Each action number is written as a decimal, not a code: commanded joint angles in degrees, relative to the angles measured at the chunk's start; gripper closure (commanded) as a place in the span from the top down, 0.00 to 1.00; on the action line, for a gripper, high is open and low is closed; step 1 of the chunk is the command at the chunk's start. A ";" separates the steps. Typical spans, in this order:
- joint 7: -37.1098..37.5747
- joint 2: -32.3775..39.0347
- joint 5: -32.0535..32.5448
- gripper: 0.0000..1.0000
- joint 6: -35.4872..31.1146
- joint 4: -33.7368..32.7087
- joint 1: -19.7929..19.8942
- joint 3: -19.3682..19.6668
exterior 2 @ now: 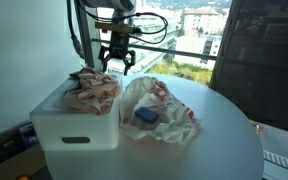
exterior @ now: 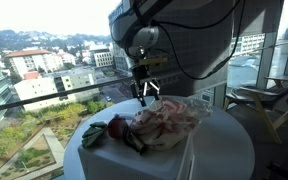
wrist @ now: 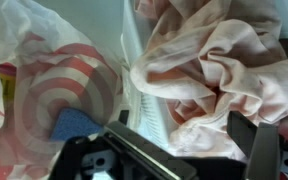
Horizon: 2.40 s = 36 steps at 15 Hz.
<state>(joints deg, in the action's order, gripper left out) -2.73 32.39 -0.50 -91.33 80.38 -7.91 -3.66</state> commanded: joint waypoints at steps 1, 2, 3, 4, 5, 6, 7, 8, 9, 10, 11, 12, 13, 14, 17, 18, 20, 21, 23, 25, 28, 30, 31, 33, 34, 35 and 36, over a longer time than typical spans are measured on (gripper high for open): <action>4.27 1.27 -1.26 1.00 6.99 -2.02 2.85 1.65; 5.36 1.81 -1.83 1.00 8.65 -2.30 3.61 2.06; 5.99 2.17 -2.27 1.00 9.88 -2.35 4.32 2.34; 6.77 2.88 -2.99 1.00 11.39 -2.63 4.96 2.51; 7.06 3.44 -3.55 1.00 12.20 -2.56 5.52 2.59; 6.88 3.92 -4.26 1.00 12.03 -2.16 6.10 2.54; 6.93 4.44 -5.46 1.00 10.43 -1.43 6.73 2.49; 7.35 4.94 -6.04 1.00 8.78 -0.81 7.00 2.65; 7.34 5.58 -6.75 1.00 7.67 -0.28 7.44 2.71; 7.22 6.11 -7.38 1.00 6.41 0.23 7.89 2.80; 7.16 6.64 -7.85 1.00 5.22 0.60 8.29 2.93; 6.82 7.08 -8.02 1.00 3.87 0.93 8.86 3.16; 6.78 7.61 -8.27 1.00 3.02 1.08 9.37 3.35; 6.50 8.08 -8.54 1.00 1.60 1.41 10.00 3.58; 4.88 9.47 -10.30 1.00 -1.45 2.88 12.05 3.41; 4.15 9.87 -10.75 1.00 -2.79 3.36 12.60 3.26; 2.43 10.90 -11.79 1.00 -5.55 4.21 13.56 3.01; 1.15 11.64 -12.16 1.00 -6.89 4.21 13.95 2.78; -1.65 12.60 -11.92 1.00 -9.33 4.54 14.32 2.45; -5.33 13.24 -10.29 1.00 -12.51 4.73 13.83 2.10; -4.88 14.06 -10.13 1.00 -11.37 4.13 13.76 2.29; -5.86 14.34 -9.96 1.00 -11.32 4.13 13.73 2.03; -6.05 14.34 -9.92 1.00 -11.32 4.12 13.73 2.00; -6.25 14.34 -9.89 1.00 -11.32 4.12 13.75 1.99; -7.37 14.56 -9.34 1.00 -10.99 3.42 13.85 1.95; -8.75 14.67 -8.58 1.00 -11.18 3.00 13.78 1.85; -10.61 14.96 -7.03 1.00 -10.98 2.27 13.47 1.86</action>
<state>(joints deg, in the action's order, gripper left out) -9.68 46.65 -10.18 -102.80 84.65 5.66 -1.45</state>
